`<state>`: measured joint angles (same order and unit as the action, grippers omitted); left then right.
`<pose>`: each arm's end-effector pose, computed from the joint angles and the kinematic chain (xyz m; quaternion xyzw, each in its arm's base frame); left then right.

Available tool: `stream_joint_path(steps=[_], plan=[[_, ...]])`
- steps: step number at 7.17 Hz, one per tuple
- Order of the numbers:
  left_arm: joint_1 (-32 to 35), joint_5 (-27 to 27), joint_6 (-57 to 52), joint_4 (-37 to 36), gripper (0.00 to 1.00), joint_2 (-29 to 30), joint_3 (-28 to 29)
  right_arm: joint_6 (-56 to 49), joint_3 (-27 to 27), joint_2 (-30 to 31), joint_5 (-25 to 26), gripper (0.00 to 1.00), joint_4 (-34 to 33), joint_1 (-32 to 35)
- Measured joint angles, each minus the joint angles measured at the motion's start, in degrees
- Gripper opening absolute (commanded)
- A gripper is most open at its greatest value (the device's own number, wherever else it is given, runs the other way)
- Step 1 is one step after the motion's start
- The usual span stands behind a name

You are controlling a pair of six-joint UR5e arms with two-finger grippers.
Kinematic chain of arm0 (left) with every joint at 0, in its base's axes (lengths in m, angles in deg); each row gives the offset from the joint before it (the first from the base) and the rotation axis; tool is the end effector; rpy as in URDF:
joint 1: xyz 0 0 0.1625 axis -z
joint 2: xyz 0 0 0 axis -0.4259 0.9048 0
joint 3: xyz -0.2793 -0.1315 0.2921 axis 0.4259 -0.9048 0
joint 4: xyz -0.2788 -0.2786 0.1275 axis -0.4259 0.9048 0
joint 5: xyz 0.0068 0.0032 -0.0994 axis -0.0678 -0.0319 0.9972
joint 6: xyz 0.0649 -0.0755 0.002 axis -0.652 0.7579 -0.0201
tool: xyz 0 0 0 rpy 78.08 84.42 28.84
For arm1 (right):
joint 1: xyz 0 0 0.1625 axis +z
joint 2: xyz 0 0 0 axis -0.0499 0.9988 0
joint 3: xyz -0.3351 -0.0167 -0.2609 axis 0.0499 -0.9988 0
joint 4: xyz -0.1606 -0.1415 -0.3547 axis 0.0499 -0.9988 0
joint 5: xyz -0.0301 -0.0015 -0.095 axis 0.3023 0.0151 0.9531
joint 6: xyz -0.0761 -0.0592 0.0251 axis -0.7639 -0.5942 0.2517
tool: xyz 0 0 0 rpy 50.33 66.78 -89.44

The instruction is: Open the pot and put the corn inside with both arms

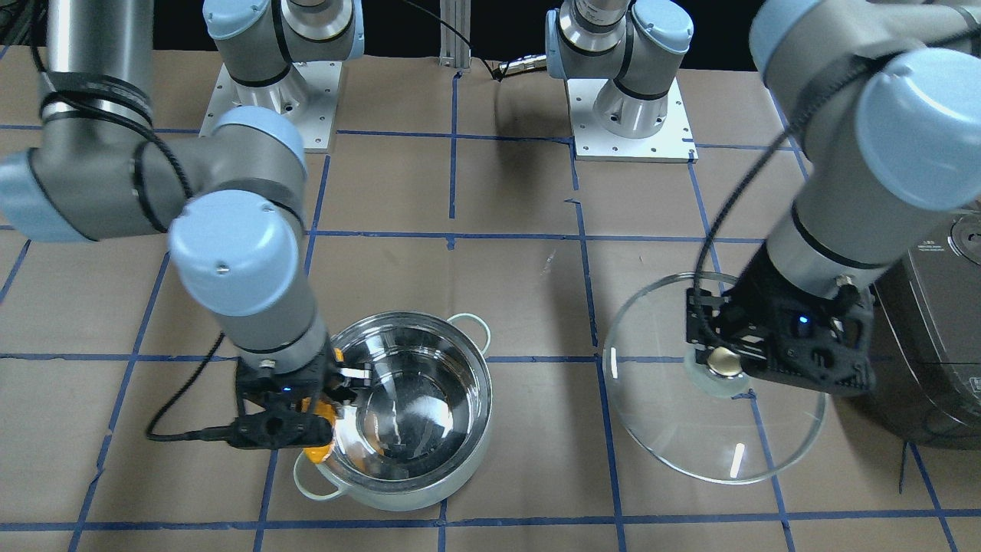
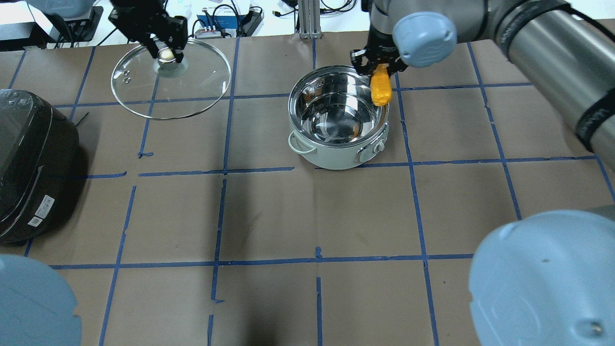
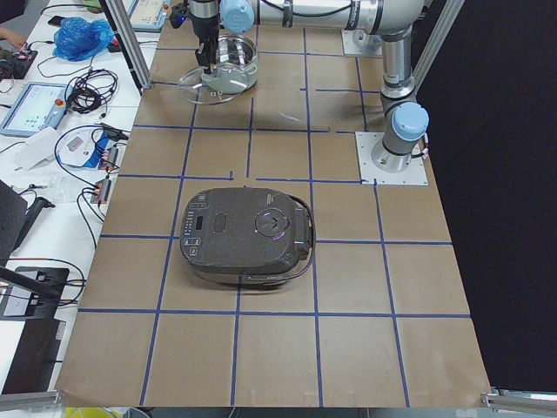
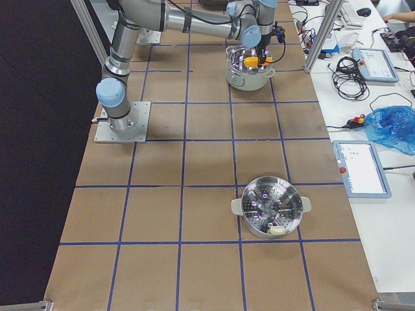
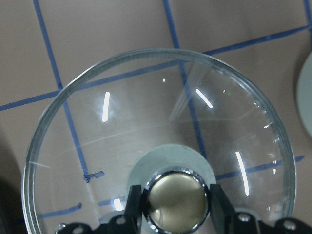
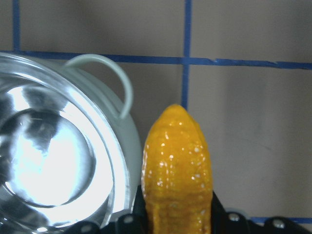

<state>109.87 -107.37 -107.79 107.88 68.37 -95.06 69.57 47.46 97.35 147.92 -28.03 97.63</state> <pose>-0.0687 -0.6636 0.4466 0.1194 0.9924 -0.0221 0.0211 0.2563 -0.6683 0.3387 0.0223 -0.9985 0.0500 0.0065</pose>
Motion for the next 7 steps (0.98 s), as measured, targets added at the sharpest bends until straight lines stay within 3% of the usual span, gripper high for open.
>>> stream_joint_path(steps=[1,3,4,5,7], plan=[[-2.79,0.20,-3.12,-4.67,0.03,1.05,-3.31,2.39,-0.41,-1.99,0.10,0.09,-1.06,2.70],[-4.39,1.90,-4.57,-15.32,0.04,4.69,-9.05,3.31,1.43,-4.18,0.09,0.22,-4.94,4.19],[-4.55,4.21,-4.72,-19.54,0.06,7.60,-10.11,3.32,2.06,-5.04,0.13,0.53,-6.16,4.30],[-4.61,5.61,-4.75,-22.77,0.12,10.36,-10.49,3.30,2.55,-5.62,0.12,0.99,-6.75,4.33],[-4.57,6.41,-4.83,-25.84,1.00,12.89,-11.86,3.18,3.94,-5.87,-0.17,1.00,-7.08,4.36]])
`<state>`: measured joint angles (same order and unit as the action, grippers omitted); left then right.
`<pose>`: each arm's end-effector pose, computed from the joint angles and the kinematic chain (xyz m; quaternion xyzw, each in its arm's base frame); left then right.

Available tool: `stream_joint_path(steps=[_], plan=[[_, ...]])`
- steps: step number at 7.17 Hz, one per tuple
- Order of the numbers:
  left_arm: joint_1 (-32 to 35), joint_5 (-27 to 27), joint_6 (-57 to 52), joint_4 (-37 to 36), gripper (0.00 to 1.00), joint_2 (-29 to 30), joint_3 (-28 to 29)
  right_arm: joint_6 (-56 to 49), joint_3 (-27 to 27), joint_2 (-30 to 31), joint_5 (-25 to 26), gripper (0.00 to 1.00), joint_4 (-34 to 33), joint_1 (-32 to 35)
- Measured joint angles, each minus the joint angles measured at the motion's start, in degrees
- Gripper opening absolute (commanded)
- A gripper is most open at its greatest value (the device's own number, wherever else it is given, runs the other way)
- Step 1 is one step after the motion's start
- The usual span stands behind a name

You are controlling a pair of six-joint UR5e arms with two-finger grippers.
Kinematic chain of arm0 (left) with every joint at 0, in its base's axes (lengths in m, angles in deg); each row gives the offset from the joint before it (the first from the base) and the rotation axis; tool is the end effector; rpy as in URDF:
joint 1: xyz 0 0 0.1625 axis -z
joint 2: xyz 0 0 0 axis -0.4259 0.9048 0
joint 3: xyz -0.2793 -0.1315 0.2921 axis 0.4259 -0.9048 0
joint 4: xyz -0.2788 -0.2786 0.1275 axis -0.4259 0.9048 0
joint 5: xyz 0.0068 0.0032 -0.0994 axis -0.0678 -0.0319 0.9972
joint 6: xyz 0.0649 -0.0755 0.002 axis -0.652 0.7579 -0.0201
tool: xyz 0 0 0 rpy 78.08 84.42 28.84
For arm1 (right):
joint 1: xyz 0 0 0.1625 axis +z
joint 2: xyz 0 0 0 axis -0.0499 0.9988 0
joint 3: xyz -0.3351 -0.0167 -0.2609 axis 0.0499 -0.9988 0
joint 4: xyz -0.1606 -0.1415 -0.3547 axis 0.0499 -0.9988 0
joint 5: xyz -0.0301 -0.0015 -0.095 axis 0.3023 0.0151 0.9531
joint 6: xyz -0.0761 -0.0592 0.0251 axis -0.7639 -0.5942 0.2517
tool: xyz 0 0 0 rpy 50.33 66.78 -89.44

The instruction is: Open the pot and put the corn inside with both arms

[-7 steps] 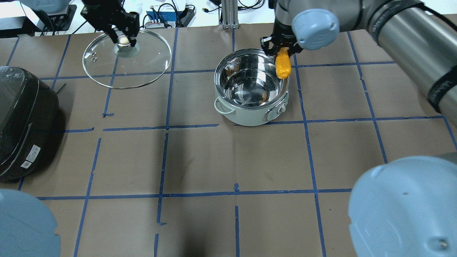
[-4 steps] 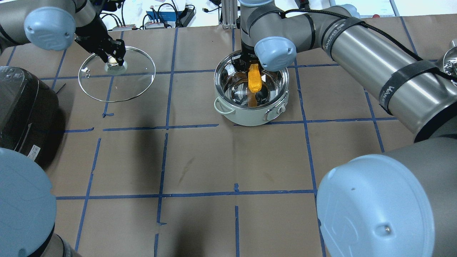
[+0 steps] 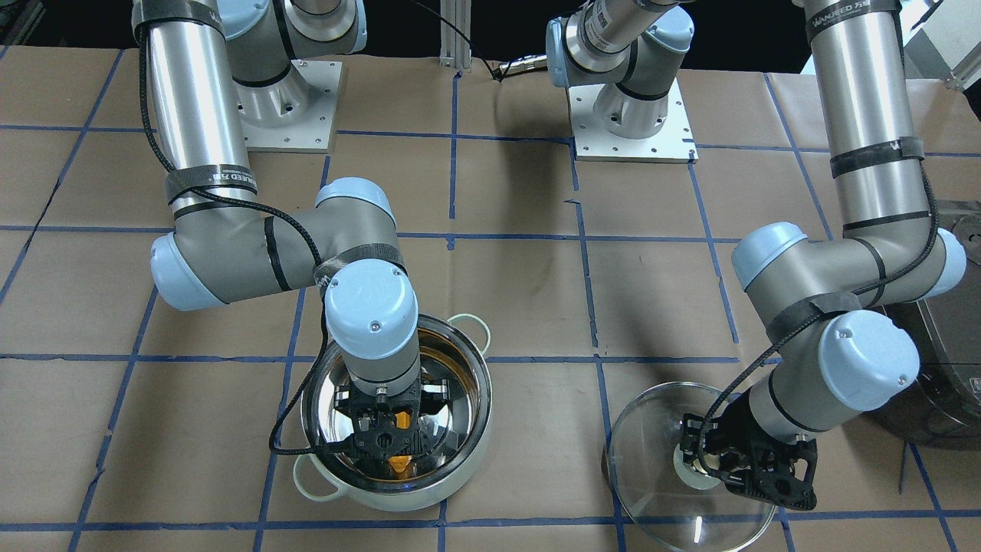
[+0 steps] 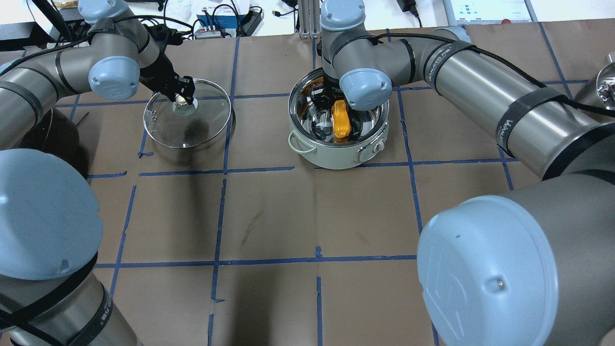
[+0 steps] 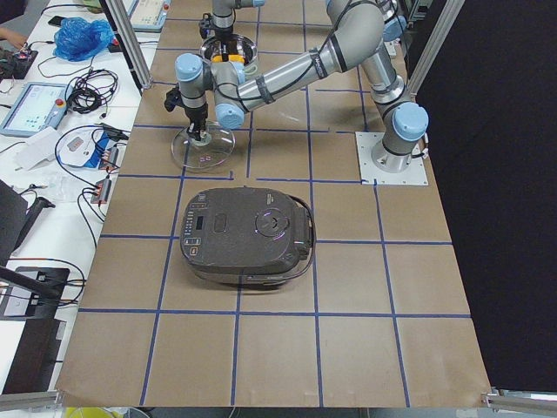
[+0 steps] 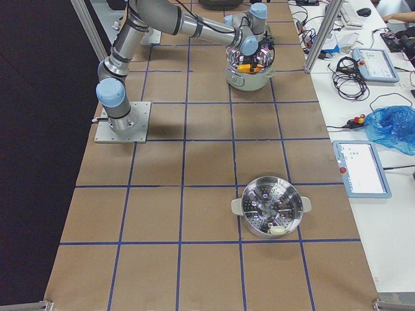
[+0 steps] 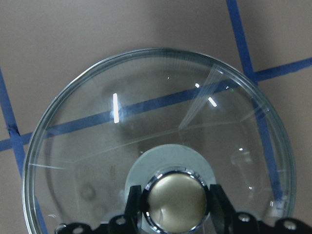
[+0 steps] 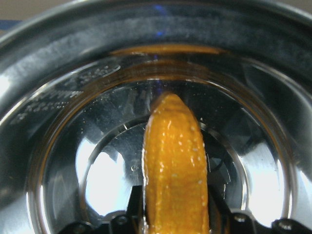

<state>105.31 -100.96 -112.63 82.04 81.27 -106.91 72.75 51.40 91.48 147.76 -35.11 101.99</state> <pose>-0.0193 -0.7112 0.2411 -0.1236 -0.9909 0.0456 0.0279 0.3091 -0.6558 0.2464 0.0330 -0.9991 0.0268 0.0072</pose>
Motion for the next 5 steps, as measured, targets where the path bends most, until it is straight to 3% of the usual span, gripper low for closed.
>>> stream_joint_path(steps=[3,5], plan=[[0.03,-0.50,-0.46,1.27,1.00,-1.15,-0.50,-0.06,0.41,1.94,0.36,1.00,0.28,-0.31],[0.08,-0.76,-0.28,9.30,1.00,-6.94,0.06,-0.08,1.13,8.91,0.21,1.00,4.65,-1.39]])
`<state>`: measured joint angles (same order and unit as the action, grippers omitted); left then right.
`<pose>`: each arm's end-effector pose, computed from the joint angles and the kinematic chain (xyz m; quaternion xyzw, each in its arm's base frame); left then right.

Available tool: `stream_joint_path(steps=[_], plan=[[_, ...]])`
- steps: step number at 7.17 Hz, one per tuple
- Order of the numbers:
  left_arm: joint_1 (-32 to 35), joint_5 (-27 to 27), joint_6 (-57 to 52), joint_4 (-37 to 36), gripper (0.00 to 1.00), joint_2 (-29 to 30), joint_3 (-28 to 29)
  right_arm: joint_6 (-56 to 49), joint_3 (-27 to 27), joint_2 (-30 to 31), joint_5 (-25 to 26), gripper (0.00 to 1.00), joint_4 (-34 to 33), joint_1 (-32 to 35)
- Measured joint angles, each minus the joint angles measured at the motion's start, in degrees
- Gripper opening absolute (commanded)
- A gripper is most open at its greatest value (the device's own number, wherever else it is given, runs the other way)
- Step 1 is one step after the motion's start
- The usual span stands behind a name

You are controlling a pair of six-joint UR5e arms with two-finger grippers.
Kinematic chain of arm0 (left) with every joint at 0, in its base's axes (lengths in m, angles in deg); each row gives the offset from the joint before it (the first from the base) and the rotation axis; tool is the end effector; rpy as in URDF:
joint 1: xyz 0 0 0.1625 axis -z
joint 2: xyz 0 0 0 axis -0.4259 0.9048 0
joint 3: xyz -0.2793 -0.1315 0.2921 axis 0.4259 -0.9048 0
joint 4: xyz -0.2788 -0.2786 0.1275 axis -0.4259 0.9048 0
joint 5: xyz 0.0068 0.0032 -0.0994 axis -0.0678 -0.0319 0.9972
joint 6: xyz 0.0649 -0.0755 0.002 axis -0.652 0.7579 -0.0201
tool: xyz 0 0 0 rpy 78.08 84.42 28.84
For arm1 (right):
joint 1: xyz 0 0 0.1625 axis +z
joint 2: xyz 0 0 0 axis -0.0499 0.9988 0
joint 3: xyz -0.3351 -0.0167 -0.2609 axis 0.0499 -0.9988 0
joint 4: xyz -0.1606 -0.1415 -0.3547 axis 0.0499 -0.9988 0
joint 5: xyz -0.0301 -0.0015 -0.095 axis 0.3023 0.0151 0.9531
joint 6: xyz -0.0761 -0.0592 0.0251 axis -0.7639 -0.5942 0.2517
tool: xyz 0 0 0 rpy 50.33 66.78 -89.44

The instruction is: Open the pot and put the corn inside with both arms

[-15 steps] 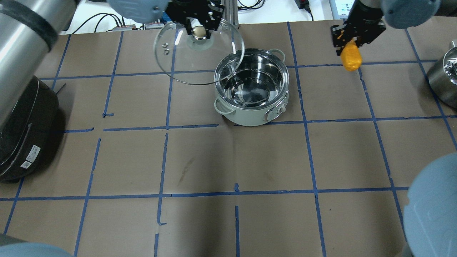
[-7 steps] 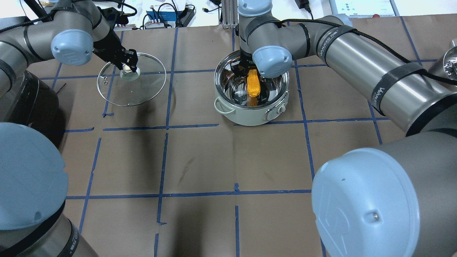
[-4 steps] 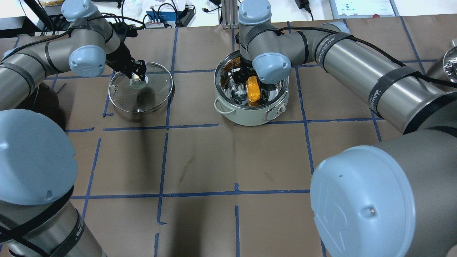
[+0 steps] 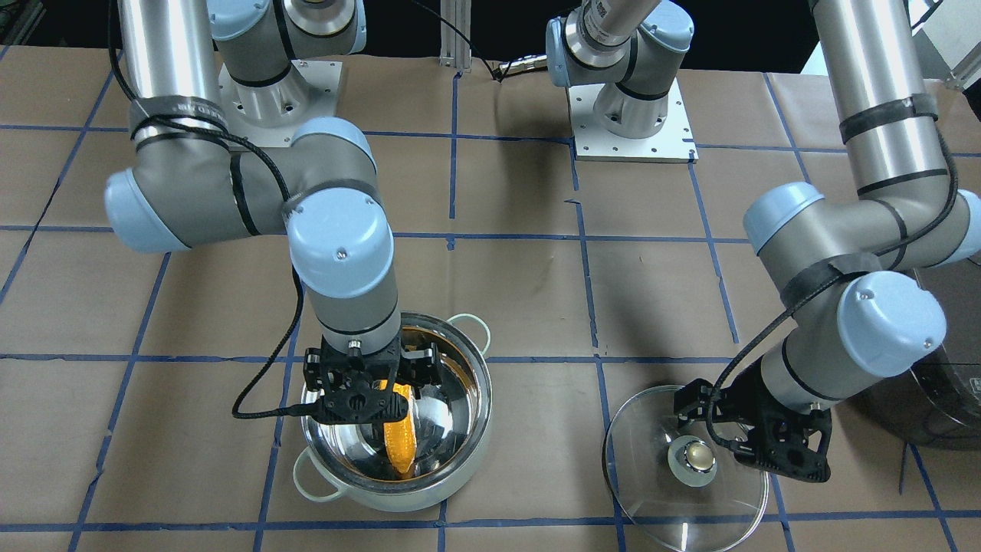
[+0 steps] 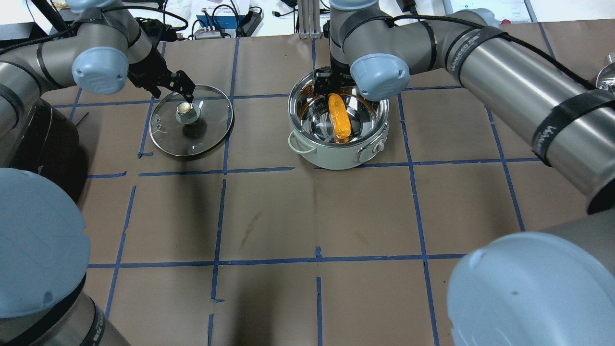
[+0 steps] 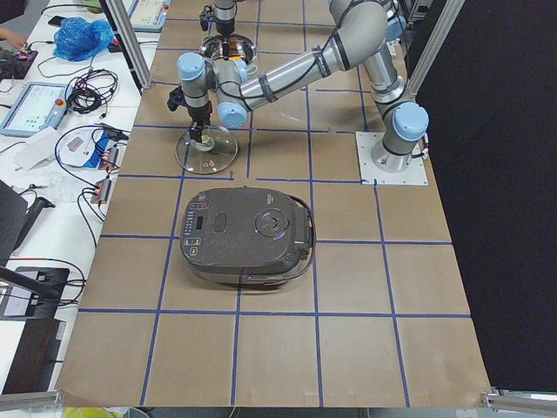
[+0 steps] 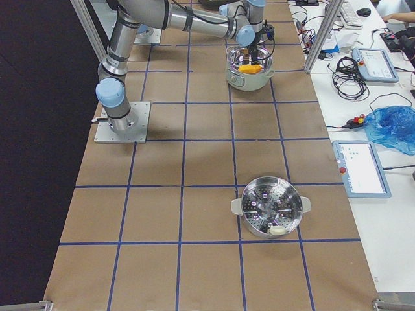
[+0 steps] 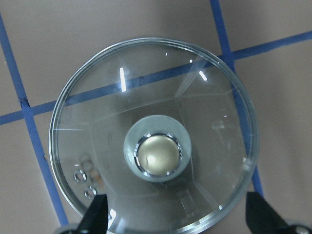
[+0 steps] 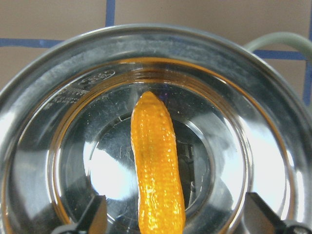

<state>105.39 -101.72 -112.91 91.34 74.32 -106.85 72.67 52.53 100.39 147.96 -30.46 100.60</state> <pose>-0.0239 -0.6828 0.3075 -0.1259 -0.9914 0.0246 0.0273 0.2852 -0.6319 0.3370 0.0211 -0.9983 0.0538 0.0035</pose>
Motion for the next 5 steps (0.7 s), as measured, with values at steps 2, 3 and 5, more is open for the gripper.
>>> stream_joint_path(steps=[2,3,5], plan=[[0.56,-0.58,1.01,10.93,1.00,-7.82,0.10,-0.04,0.36,8.09,-0.13,1.00,10.00,-3.05],[1.66,-1.40,2.54,15.99,1.00,-12.04,0.19,-0.14,0.42,11.80,-0.09,1.00,15.28,-5.54],[4.77,-4.17,4.03,23.02,1.00,-19.15,-0.01,-3.01,0.75,16.41,0.11,0.98,20.77,-10.03]])
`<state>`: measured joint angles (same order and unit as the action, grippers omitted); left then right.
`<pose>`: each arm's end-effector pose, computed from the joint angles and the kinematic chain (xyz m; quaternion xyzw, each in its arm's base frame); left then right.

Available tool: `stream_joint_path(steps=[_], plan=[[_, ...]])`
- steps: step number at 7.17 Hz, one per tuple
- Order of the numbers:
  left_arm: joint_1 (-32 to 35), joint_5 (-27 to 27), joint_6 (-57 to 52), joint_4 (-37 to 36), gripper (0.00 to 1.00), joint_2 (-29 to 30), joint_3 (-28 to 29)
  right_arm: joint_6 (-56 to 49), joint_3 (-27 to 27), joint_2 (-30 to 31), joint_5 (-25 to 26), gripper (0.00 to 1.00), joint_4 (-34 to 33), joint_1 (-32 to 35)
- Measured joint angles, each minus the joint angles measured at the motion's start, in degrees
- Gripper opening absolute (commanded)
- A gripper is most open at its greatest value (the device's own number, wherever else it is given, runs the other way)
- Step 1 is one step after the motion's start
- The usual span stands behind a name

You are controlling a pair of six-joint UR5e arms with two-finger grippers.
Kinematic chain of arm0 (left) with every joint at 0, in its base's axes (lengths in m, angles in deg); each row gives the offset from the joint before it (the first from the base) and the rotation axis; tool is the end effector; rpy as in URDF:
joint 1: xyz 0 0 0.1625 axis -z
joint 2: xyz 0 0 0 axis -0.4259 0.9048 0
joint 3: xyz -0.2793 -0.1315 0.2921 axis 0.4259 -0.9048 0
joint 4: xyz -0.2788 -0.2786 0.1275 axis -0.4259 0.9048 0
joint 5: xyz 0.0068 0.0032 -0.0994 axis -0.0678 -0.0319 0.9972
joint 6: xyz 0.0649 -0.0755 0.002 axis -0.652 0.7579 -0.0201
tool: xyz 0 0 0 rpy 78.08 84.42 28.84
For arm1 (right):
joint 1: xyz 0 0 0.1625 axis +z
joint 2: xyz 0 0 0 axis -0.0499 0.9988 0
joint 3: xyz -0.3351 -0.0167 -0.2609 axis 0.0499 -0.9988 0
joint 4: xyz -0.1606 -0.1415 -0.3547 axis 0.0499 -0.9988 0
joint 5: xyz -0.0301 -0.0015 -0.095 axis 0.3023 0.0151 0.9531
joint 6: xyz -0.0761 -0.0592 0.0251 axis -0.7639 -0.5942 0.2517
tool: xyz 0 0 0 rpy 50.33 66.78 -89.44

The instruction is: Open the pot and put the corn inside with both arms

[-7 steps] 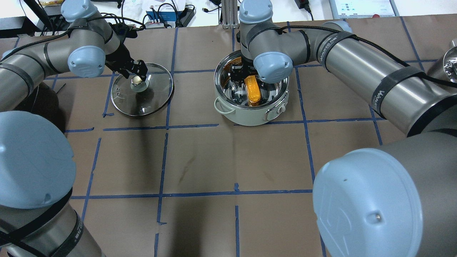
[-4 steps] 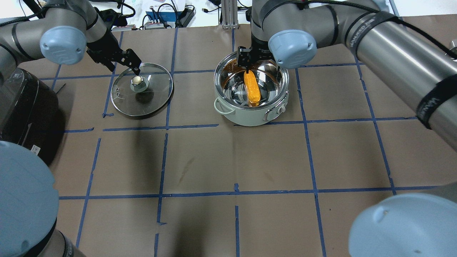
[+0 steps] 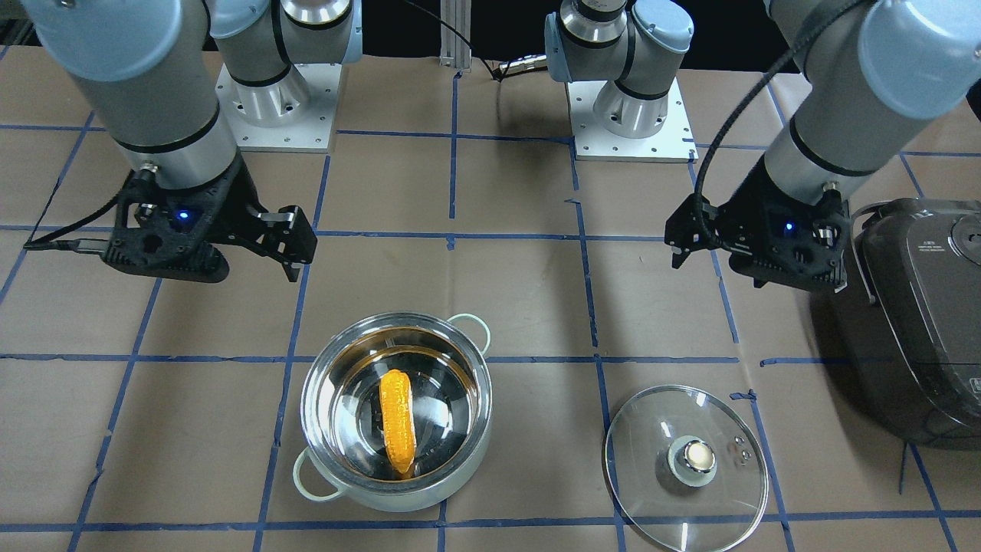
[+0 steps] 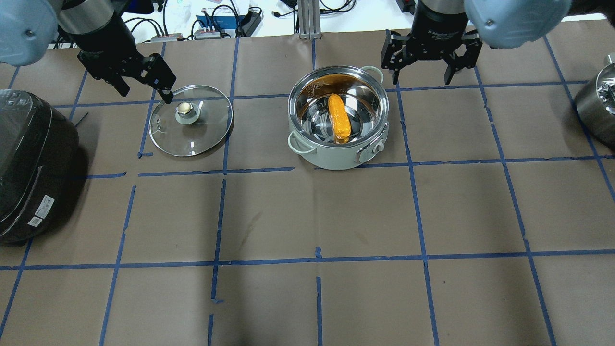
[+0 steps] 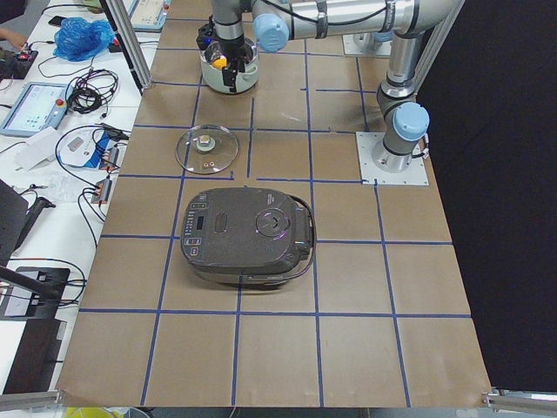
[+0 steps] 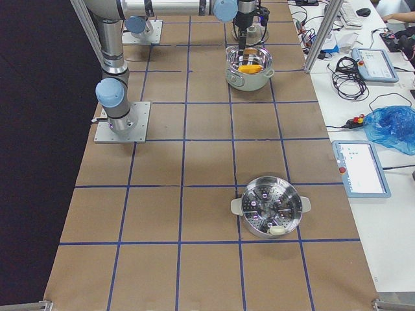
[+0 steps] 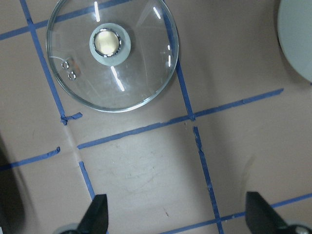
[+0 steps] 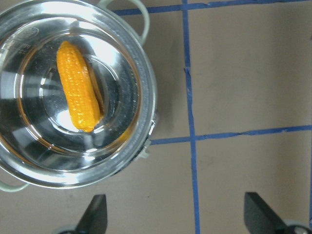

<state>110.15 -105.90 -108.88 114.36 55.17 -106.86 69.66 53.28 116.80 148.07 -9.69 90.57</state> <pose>-0.0836 -0.5611 0.4728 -0.1318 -0.9911 -0.0185 0.0009 0.1643 -0.5660 0.4732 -0.0394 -0.9991 0.0088 0.0150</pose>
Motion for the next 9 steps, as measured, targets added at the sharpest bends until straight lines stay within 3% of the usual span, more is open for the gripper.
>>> stream_joint_path(steps=[5,9], plan=[[1.63,-0.25,0.36,2.58,1.00,-2.15,-0.27,-3.88,1.31,3.83,0.02,1.00,1.02,-1.30],[2.01,-0.38,0.67,2.82,1.00,-3.59,-1.36,-3.72,2.04,8.44,-0.63,1.00,6.20,-1.23]])
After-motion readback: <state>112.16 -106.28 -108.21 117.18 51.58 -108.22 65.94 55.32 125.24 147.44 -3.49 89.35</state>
